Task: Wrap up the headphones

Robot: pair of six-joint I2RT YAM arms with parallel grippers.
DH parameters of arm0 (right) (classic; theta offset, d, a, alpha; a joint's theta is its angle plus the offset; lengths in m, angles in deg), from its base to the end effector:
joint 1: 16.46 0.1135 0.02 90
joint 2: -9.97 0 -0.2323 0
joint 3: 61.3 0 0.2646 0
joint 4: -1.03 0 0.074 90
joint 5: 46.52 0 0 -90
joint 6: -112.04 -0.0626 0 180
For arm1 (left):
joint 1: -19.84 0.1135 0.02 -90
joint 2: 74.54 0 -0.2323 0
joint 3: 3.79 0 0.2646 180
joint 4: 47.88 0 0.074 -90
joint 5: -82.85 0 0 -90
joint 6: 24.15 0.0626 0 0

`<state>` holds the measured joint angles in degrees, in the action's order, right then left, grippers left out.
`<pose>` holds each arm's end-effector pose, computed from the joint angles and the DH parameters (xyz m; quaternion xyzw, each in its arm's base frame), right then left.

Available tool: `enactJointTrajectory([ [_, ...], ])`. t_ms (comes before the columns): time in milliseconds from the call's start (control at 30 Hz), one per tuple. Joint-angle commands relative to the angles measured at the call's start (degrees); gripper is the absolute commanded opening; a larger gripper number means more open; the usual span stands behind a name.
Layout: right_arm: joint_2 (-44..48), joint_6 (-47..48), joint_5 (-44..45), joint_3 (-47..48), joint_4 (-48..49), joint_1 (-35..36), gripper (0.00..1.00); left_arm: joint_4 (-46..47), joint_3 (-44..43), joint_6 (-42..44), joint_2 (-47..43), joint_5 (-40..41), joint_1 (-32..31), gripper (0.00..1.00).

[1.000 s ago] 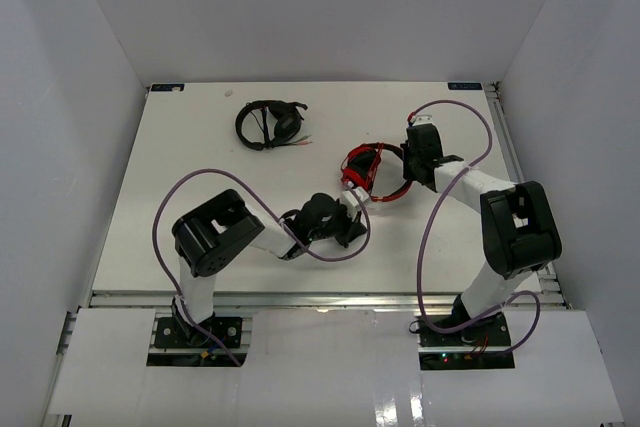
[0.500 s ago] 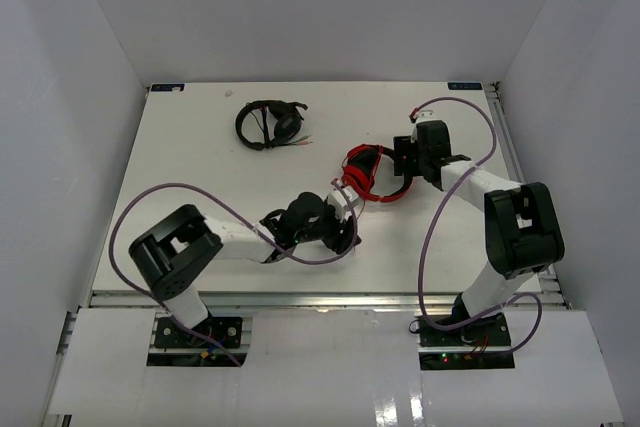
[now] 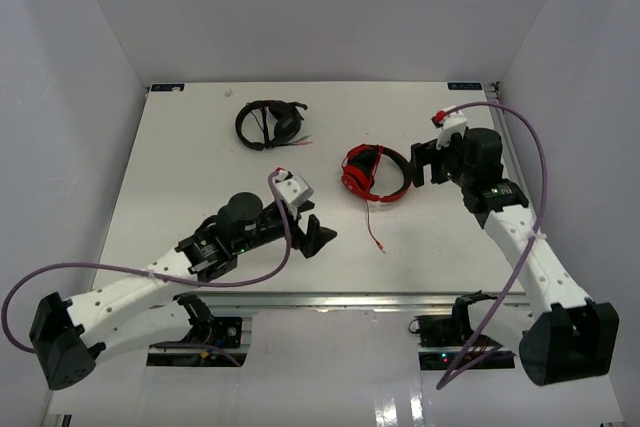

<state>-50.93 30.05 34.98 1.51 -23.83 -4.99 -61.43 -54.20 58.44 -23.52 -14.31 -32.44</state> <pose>0.2889 0.0681 0.2723 -0.1810 0.8124 0.0784 0.5487 0.1593 -0.2187 0.2580 0.3359 0.7131 -0.3480 0.5075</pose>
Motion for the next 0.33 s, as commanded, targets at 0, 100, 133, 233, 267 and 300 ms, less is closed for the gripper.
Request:
enactJointTrajectory([
  [0,10.38,2.21,6.52,-6.04,-4.06,-0.21,0.90,-12.18,2.95,-1.27,-13.47,9.03,0.51,0.98],
  [100,16.80,1.14,11.23,-7.82,-4.01,-0.44,0.90,-13.41,6.28,-2.01,-22.13,11.50,0.50,0.98],
  [133,17.28,0.40,12.58,-8.09,-4.65,-0.91,0.90,-13.55,6.49,-2.42,-23.91,11.97,0.46,0.98],
  [233,18.07,-0.53,13.09,-9.27,-5.69,-1.84,0.90,-13.78,7.20,-3.11,-28.26,13.70,0.42,0.98],
  [267,18.30,-0.26,11.95,-10.05,-5.73,-2.23,0.90,-13.86,7.32,-3.28,-28.79,14.18,0.42,0.98],
  [300,18.51,-0.24,10.38,-10.45,-5.73,-2.94,0.90,-14.08,7.19,-3.32,-28.97,14.38,0.42,0.98],
])
